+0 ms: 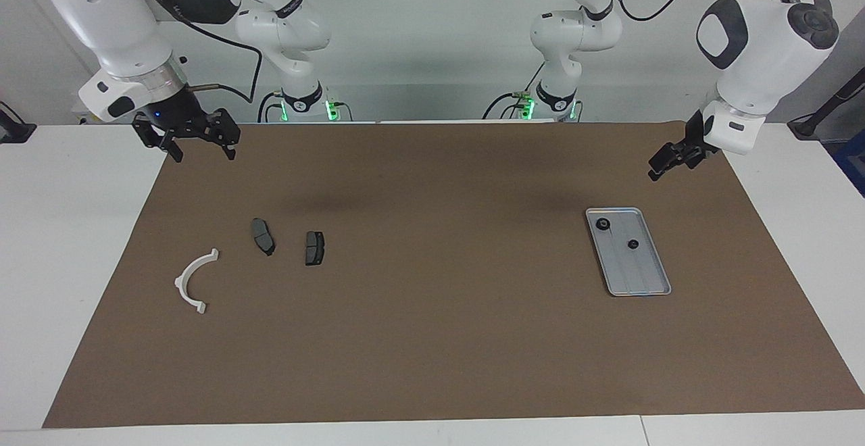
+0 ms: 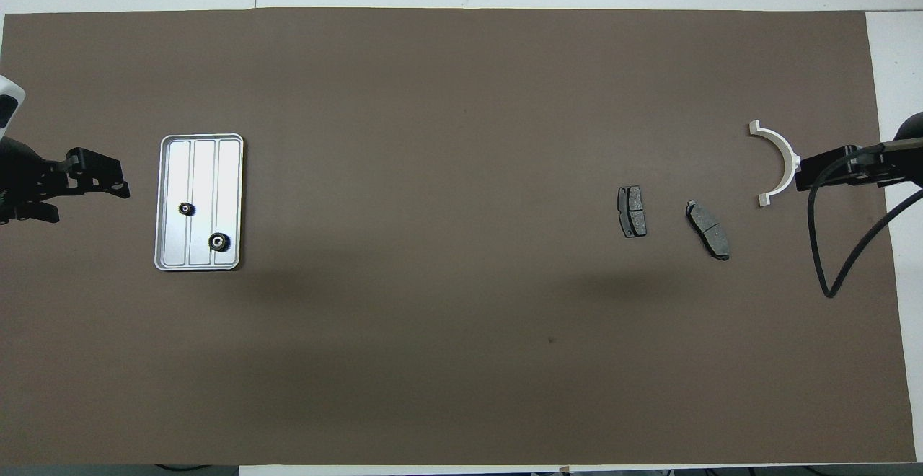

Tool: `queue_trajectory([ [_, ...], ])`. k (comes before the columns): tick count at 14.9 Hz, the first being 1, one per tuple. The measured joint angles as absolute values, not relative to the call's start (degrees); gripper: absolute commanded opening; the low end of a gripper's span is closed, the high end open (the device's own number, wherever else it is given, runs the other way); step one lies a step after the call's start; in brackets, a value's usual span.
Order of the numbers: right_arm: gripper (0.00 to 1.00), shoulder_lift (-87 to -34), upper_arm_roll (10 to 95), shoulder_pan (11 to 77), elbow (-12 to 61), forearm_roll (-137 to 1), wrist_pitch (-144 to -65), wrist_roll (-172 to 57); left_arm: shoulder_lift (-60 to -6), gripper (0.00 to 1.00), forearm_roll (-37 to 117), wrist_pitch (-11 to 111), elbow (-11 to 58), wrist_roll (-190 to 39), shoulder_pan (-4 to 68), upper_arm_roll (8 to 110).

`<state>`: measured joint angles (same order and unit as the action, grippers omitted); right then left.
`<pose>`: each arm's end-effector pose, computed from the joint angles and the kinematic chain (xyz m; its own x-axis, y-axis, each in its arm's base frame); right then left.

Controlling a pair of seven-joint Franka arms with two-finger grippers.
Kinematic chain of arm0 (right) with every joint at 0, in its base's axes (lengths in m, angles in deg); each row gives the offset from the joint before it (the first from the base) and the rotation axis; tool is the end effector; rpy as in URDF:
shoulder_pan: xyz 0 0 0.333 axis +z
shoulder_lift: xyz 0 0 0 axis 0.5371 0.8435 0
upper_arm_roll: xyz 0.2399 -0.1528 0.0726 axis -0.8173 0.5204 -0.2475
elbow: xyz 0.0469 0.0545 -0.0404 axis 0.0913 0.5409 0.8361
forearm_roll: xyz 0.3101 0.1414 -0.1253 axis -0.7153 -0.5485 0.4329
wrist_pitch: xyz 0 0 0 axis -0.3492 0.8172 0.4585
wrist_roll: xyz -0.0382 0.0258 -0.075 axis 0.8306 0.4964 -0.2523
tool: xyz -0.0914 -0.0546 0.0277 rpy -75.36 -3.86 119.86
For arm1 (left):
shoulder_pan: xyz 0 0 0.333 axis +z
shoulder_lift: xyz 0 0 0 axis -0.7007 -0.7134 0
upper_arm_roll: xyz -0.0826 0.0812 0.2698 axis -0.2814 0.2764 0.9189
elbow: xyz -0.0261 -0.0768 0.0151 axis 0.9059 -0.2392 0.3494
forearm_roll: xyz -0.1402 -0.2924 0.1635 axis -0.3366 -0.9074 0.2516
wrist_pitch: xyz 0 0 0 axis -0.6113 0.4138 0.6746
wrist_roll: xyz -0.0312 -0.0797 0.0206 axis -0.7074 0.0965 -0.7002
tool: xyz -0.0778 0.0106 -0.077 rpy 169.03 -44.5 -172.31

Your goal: Pick bearing gear from pile to tray

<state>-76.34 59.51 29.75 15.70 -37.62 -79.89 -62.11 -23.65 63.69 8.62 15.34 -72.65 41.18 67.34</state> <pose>0.5224 -0.0235 0.5732 0.9995 0.0174 -0.0244 0.0173 -0.9998 -0.0039 0.5270 0.0127 0.5205 0.9644 0.2522 -0.0793 0.2538 -0.9672 0.0106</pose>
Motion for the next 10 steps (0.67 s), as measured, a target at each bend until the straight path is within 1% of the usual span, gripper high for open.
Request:
queue_trajectory([
  [10, 1.0, -76.34, 59.52, 29.74, 15.7, -35.39, -79.89, -64.28, -23.52, 1.0, 63.72, 8.58, 15.11, -72.61, 41.17, 65.64],
])
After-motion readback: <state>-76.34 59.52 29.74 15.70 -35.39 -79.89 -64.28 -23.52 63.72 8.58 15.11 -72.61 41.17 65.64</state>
